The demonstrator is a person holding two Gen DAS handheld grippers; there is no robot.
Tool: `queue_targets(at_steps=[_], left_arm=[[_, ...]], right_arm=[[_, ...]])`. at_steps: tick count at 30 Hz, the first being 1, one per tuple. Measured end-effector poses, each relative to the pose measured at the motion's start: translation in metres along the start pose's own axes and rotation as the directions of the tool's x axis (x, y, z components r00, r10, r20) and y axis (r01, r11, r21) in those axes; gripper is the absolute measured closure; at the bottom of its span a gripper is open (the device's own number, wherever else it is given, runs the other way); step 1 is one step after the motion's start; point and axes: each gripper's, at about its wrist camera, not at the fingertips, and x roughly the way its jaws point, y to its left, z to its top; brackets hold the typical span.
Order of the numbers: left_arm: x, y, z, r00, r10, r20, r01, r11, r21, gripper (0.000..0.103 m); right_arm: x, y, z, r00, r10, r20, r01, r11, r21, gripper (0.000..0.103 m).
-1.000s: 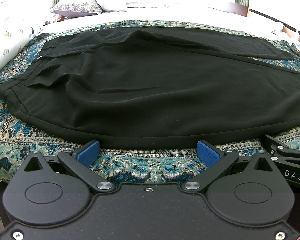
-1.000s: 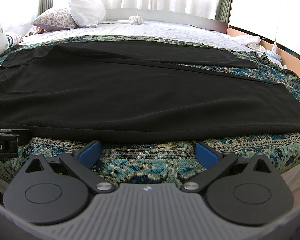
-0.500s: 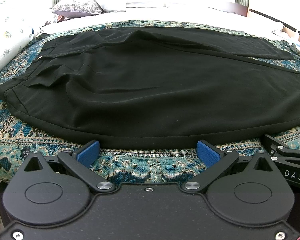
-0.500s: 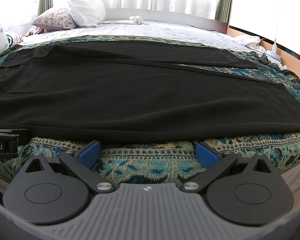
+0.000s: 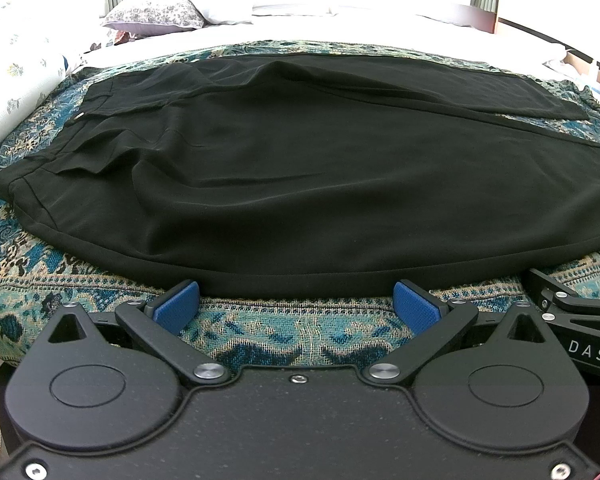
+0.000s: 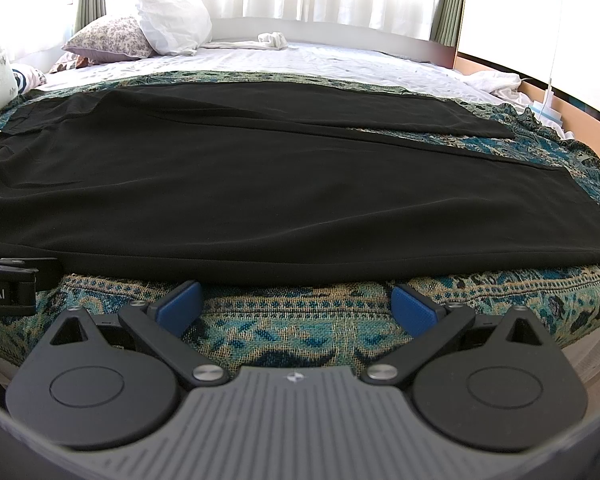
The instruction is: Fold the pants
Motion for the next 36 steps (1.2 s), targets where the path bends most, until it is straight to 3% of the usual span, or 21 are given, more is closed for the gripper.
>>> queue_targets(at_steps=[36], left_arm=[[0.0008, 0.0032, -0.0028, 1.000, -0.007, 0.023, 0.008, 1.000, -0.010, 0.000]], right_arm=[[-0.0029, -0.0006, -0.0079, 0.999, -0.010, 0.047, 0.010, 1.000, 0.004, 0.000]])
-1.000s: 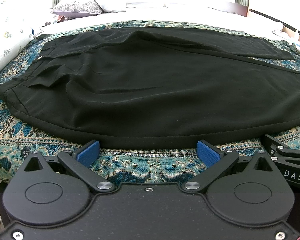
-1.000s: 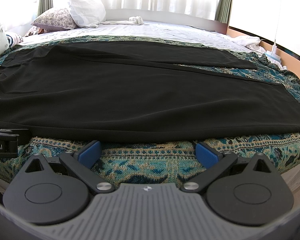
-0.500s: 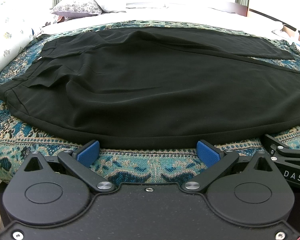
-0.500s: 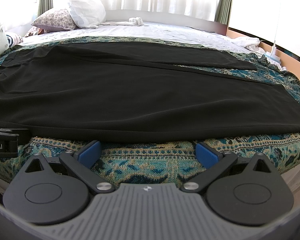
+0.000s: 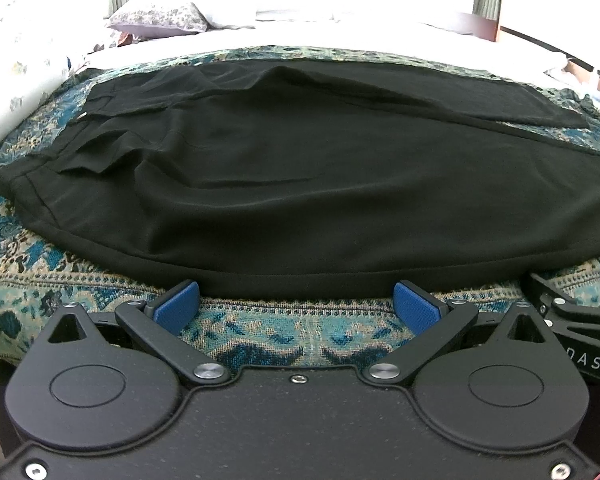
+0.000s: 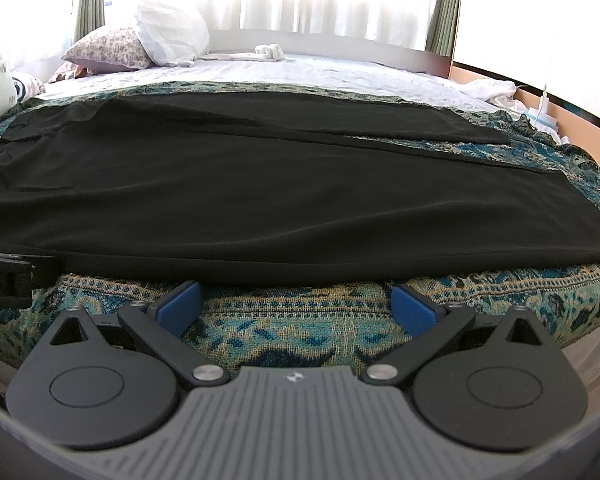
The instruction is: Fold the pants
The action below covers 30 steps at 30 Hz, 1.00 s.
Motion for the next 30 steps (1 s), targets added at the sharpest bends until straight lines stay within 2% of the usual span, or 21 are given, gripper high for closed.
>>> queue_targets(at_steps=[4, 11, 14, 18, 23, 27, 30], left_arm=[[-0.010, 0.006, 0.003, 1.000, -0.016, -0.003, 0.016, 1.000, 0.011, 0.000], [-0.021, 0.067, 0.021, 0.997, 0.049, 0.056, -0.042, 0.991, -0.125, 0.000], [-0.015, 0.107, 0.032, 0.997, 0.064, 0.043, -0.053, 0.974, -0.219, 0.000], [-0.001, 0.167, 0.044, 0.995, 0.101, 0.026, -0.085, 0.931, -0.355, 0.001], [0.025, 0.214, 0.055, 0.975, 0.220, -0.020, -0.210, 0.896, -0.391, 0.001], [0.046, 0.238, 0.057, 0.972, 0.229, -0.043, -0.226, 0.879, -0.420, 0.001], [0.056, 0.243, 0.061, 0.968, 0.247, -0.038, -0.241, 0.881, -0.406, 0.000]], right_arm=[[-0.002, -0.001, -0.001, 1.000, 0.000, 0.017, 0.000, 1.000, 0.000, 0.000], [-0.012, -0.006, -0.004, 0.999, 0.022, 0.035, -0.023, 0.999, 0.026, 0.000], [-0.012, -0.007, -0.003, 0.999, 0.009, 0.038, -0.010, 0.999, 0.034, 0.000], [-0.009, -0.014, 0.002, 0.998, -0.050, 0.037, 0.048, 0.998, 0.046, 0.000], [0.002, -0.032, 0.008, 0.991, -0.133, 0.018, 0.132, 0.990, 0.058, 0.000], [0.006, -0.038, 0.011, 0.983, -0.184, 0.022, 0.184, 0.983, 0.019, 0.000], [0.009, -0.036, 0.011, 0.981, -0.190, 0.027, 0.191, 0.981, -0.020, 0.000]])
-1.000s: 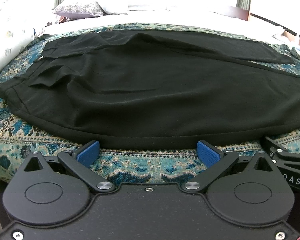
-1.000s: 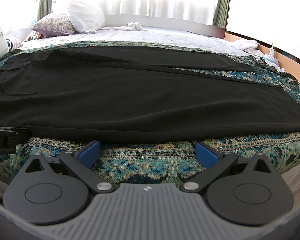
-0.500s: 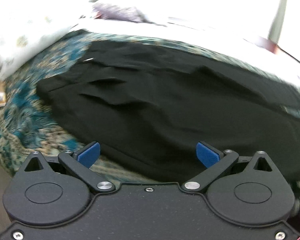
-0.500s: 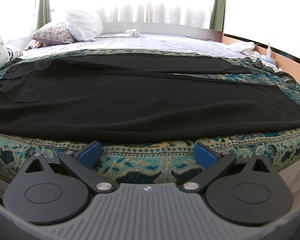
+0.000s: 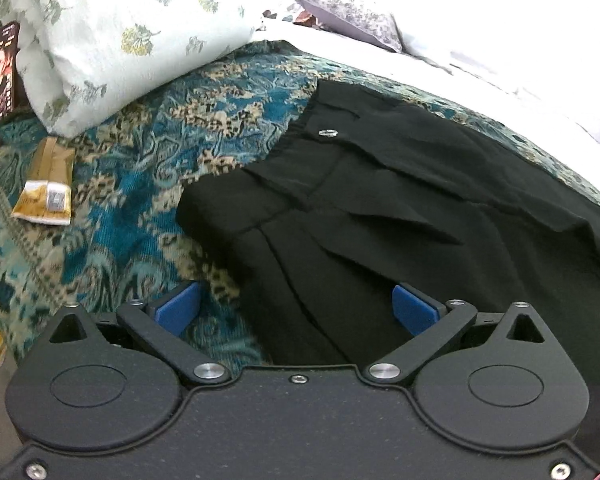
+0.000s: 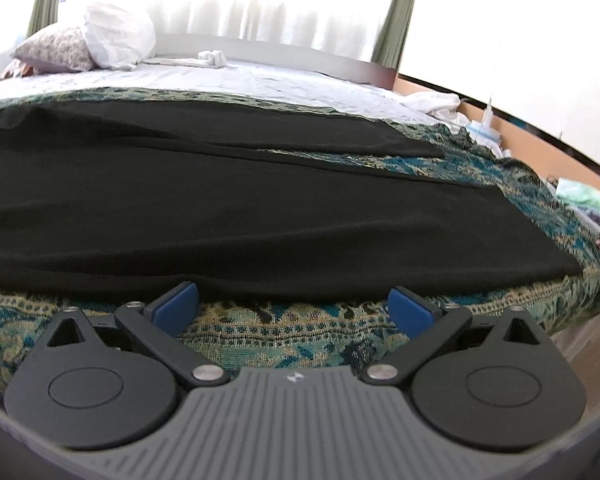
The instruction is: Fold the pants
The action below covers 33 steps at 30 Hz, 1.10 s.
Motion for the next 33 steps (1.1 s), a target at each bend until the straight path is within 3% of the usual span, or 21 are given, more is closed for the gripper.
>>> queue_targets(at_steps=[6, 13, 17, 21, 24, 25, 27, 28, 29, 31, 33], left_arm=[[0.011, -0.006, 0.002, 1.000, 0.029, 0.011, -0.029, 0.999, 0.024, 0.001], [0.011, -0.010, 0.001, 0.998, 0.044, 0.037, -0.045, 0.998, 0.033, 0.008], [0.009, -0.006, 0.003, 0.998, 0.043, 0.046, -0.044, 0.999, 0.005, 0.015], [0.010, -0.005, 0.003, 0.998, 0.045, 0.052, -0.045, 0.999, 0.014, 0.015], [0.011, -0.007, 0.002, 0.997, 0.056, 0.059, -0.058, 0.998, 0.022, 0.015], [0.011, -0.008, 0.003, 0.996, 0.061, 0.061, -0.062, 0.998, 0.021, 0.019], [0.008, -0.008, 0.004, 0.994, 0.078, 0.076, -0.080, 0.997, 0.015, 0.042], [0.006, -0.008, 0.005, 0.993, 0.084, 0.086, -0.085, 0.996, 0.012, 0.062], [0.004, -0.007, 0.006, 0.994, 0.068, 0.086, -0.070, 0.998, 0.011, 0.076], [0.000, -0.005, 0.009, 0.996, 0.041, 0.076, -0.041, 0.999, -0.004, 0.083], [-0.005, -0.008, 0.011, 0.995, 0.059, 0.081, -0.060, 0.998, 0.003, 0.085]], right_arm=[[-0.003, 0.004, 0.000, 1.000, 0.008, -0.003, -0.008, 0.999, -0.051, 0.000], [0.014, -0.009, 0.004, 0.998, -0.069, 0.006, 0.069, 0.998, -0.008, 0.001], [0.009, -0.002, 0.005, 0.998, -0.057, 0.034, 0.059, 0.997, -0.053, 0.009], [-0.004, 0.013, -0.003, 0.998, -0.011, 0.064, 0.019, 0.991, -0.134, 0.010], [-0.003, 0.024, -0.007, 0.994, -0.034, 0.108, 0.054, 0.979, -0.196, 0.010], [-0.002, 0.024, -0.005, 0.993, -0.028, 0.111, 0.049, 0.981, -0.190, 0.013], [0.002, 0.023, -0.001, 0.994, -0.010, 0.108, 0.028, 0.986, -0.167, 0.025], [0.004, 0.024, 0.001, 0.994, 0.000, 0.110, 0.019, 0.986, -0.167, 0.031], [0.005, 0.027, 0.001, 0.993, 0.009, 0.114, 0.012, 0.984, -0.178, 0.037], [0.003, 0.034, 0.001, 0.992, 0.026, 0.120, 0.002, 0.974, -0.226, 0.052], [0.002, 0.038, 0.002, 0.996, 0.038, 0.076, -0.019, 0.970, -0.241, 0.065]])
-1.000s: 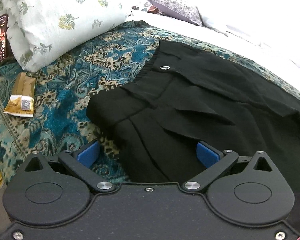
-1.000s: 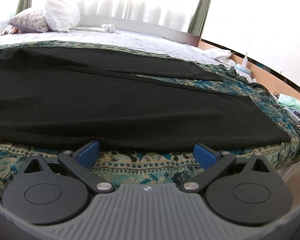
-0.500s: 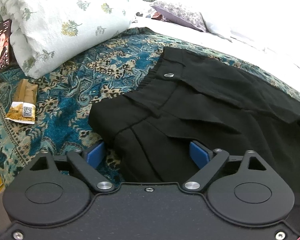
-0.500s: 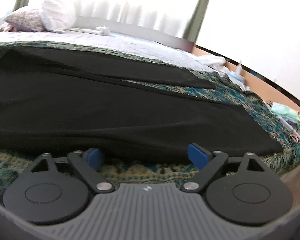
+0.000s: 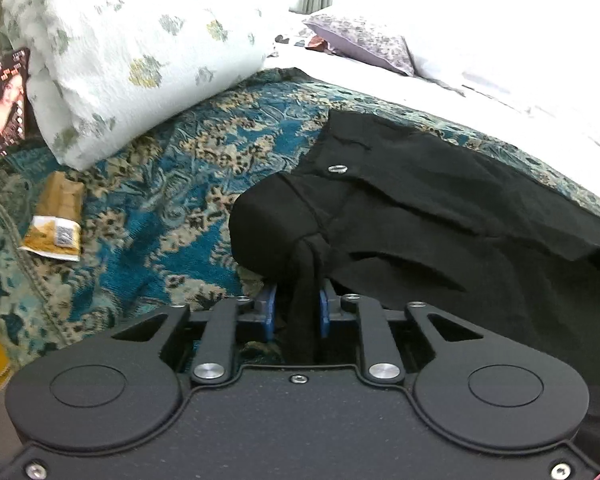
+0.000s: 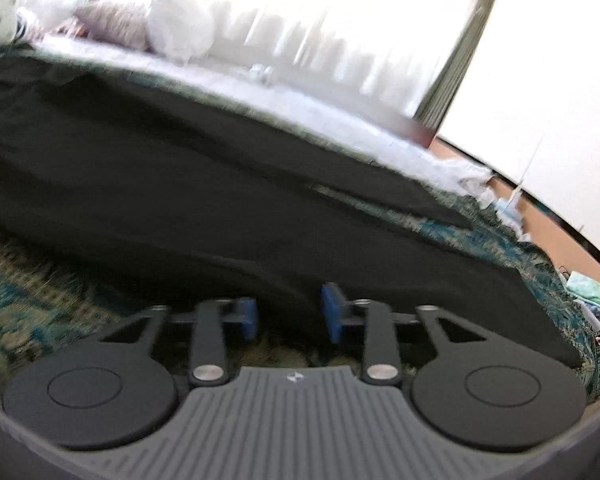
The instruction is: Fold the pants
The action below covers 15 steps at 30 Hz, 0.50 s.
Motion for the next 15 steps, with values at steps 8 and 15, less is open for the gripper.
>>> queue_targets(at_steps=[8, 15], left_arm=[[-0.031, -0.009, 0.008, 0.996, 0.057, 0.064, -0.060, 0.997, 0.047, 0.086], [-0.029, -0.012, 0.007, 0.994, 0.094, 0.048, -0.097, 0.992, 0.079, 0.085]], right_arm=[[-0.020, -0.040, 0.005, 0.994, 0.018, -0.107, 0.003, 0.982, 0.191, 0.090], [-0.024, -0.062, -0.014, 0.992, -0.043, -0.116, 0.071, 0.965, 0.254, 0.065]])
